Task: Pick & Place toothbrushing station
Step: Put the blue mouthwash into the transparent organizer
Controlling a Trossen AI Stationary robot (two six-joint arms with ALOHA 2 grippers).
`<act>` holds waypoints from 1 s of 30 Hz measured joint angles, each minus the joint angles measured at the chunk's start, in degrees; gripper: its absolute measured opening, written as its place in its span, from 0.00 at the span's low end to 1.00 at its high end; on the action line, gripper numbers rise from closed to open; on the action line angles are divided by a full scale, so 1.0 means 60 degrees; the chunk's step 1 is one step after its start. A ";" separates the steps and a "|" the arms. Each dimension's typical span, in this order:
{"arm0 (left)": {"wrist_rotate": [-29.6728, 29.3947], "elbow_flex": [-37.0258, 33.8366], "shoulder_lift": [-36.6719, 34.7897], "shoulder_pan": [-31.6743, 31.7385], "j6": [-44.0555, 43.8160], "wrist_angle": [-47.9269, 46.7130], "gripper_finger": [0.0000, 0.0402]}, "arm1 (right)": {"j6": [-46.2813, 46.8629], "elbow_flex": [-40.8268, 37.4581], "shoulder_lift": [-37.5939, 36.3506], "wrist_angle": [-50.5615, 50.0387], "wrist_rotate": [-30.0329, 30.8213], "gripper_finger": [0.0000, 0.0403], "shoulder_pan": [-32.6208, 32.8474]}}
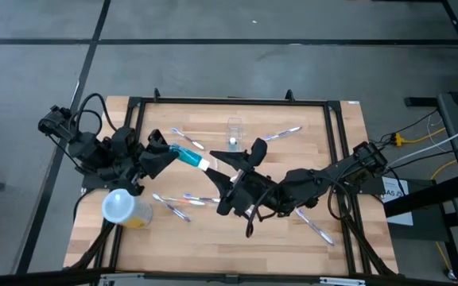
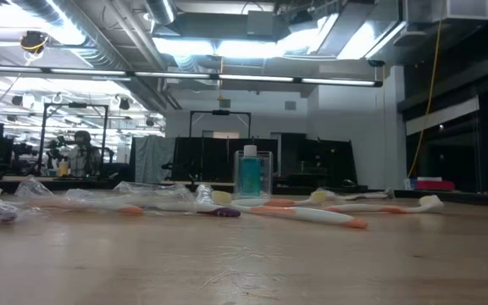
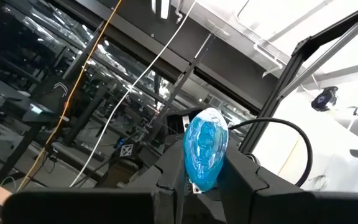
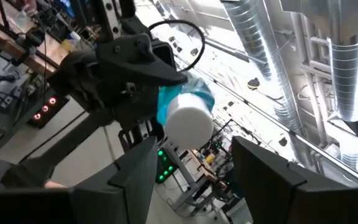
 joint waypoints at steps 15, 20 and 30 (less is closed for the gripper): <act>-0.0025 0.0000 0.0000 0.0012 -0.0022 0.0000 0.16 | 0.0069 0.0000 0.0000 0.0113 -0.0524 0.52 -0.0004; -0.0022 0.0000 0.0000 0.0106 -0.0022 0.0000 0.16 | 0.0326 0.0000 0.0000 0.0106 -0.0596 0.49 -0.0031; -0.0025 -0.0004 -0.0004 0.0102 -0.0011 0.0000 0.16 | 0.0508 0.0000 0.0000 0.0073 -0.0756 0.32 -0.0138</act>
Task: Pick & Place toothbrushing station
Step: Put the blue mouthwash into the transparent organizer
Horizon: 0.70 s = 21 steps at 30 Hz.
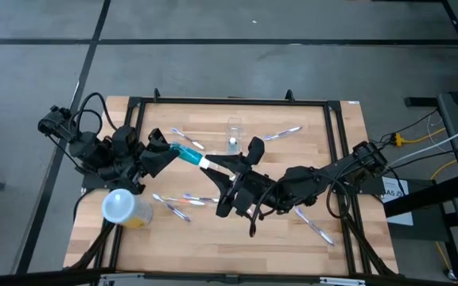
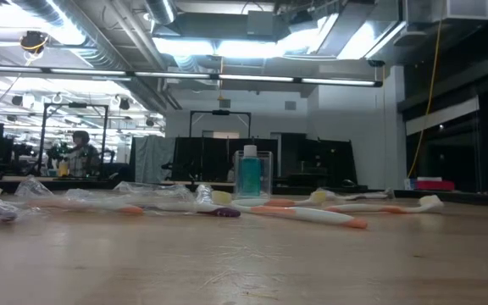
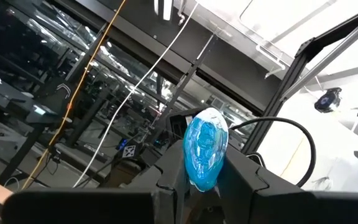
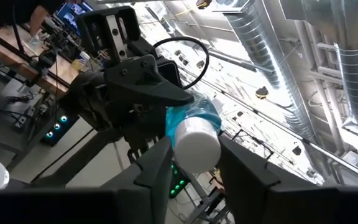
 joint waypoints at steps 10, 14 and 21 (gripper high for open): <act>-0.0068 0.0000 -0.0011 -0.0004 0.0016 0.0015 0.16 | 0.0248 0.0000 0.0000 0.0033 -0.0215 0.28 -0.0077; -0.0150 0.0000 -0.0011 -0.0004 0.0073 0.0015 0.16 | 0.0229 0.0000 0.0000 0.0033 -0.0212 0.27 -0.0077; -0.0163 0.0000 -0.0011 0.0051 0.0080 0.0015 0.16 | 0.0215 0.0000 0.0000 0.0109 -0.0253 0.27 -0.0077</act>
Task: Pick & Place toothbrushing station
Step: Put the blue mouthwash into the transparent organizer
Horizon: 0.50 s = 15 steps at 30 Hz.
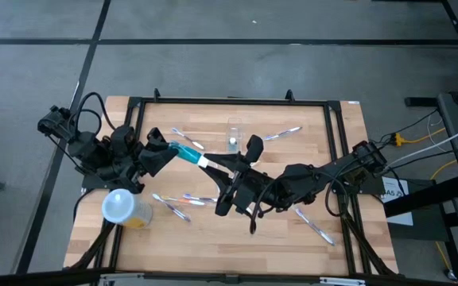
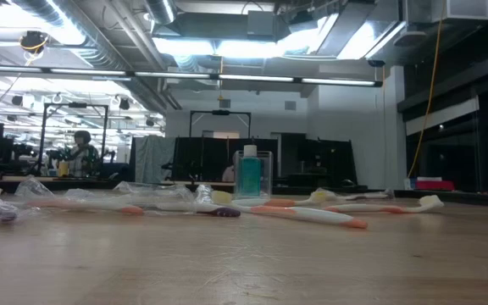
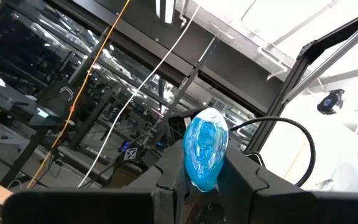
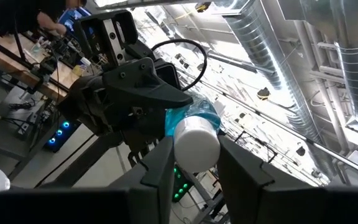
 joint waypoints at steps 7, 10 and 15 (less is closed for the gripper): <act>-0.0201 -0.0015 0.0026 0.0029 0.0000 -0.0105 0.16 | 0.0244 0.0337 -0.0004 0.0117 -0.0330 0.34 0.0028; -0.0176 -0.0015 0.0017 0.0012 0.0000 -0.0069 0.16 | 0.0244 0.0464 -0.0004 -0.0033 -0.0533 0.36 0.0026; -0.0156 -0.0015 0.0015 0.0018 0.0007 -0.0046 0.16 | 0.0566 0.0488 0.0000 -0.0474 -0.0506 0.34 0.0026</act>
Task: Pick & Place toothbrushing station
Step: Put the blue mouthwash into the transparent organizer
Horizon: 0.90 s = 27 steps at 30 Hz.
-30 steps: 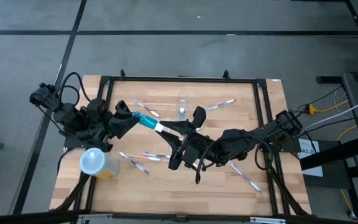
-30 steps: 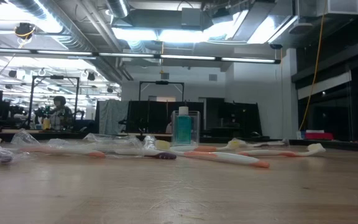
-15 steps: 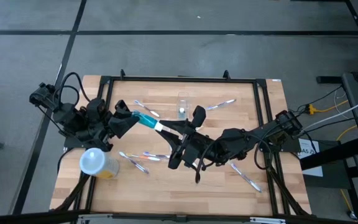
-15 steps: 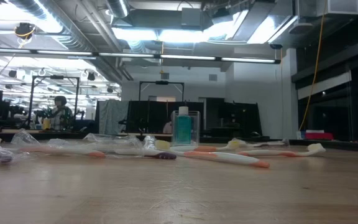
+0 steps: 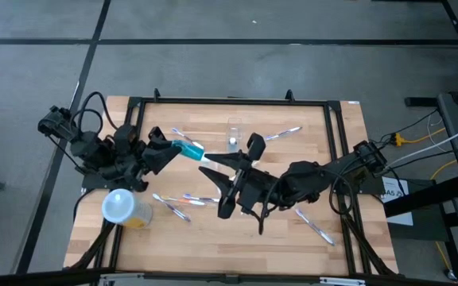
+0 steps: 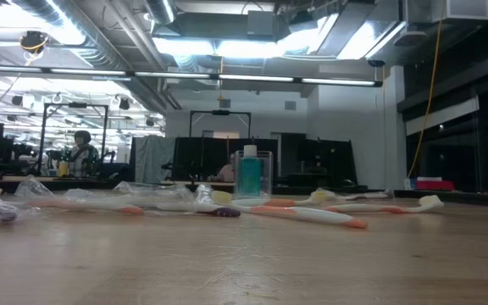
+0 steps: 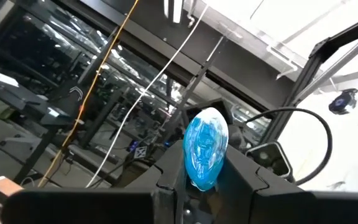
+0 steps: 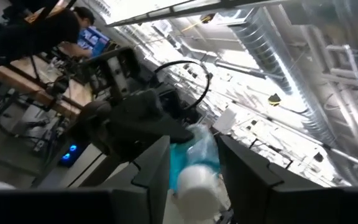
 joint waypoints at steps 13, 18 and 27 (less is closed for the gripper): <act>0.0043 0.0000 -0.0001 -0.0007 -0.0004 0.0035 0.16 | 0.0186 0.0000 0.0004 -0.0083 0.0013 0.34 0.0177; 0.0054 0.0000 -0.0004 -0.0007 -0.0004 0.0057 0.16 | 0.0411 0.0000 0.0004 -0.0027 0.0073 0.35 0.0388; 0.0343 0.0000 -0.0007 -0.0007 -0.0068 0.0116 0.16 | 0.0400 0.0000 0.0004 0.0295 0.0793 0.35 0.0718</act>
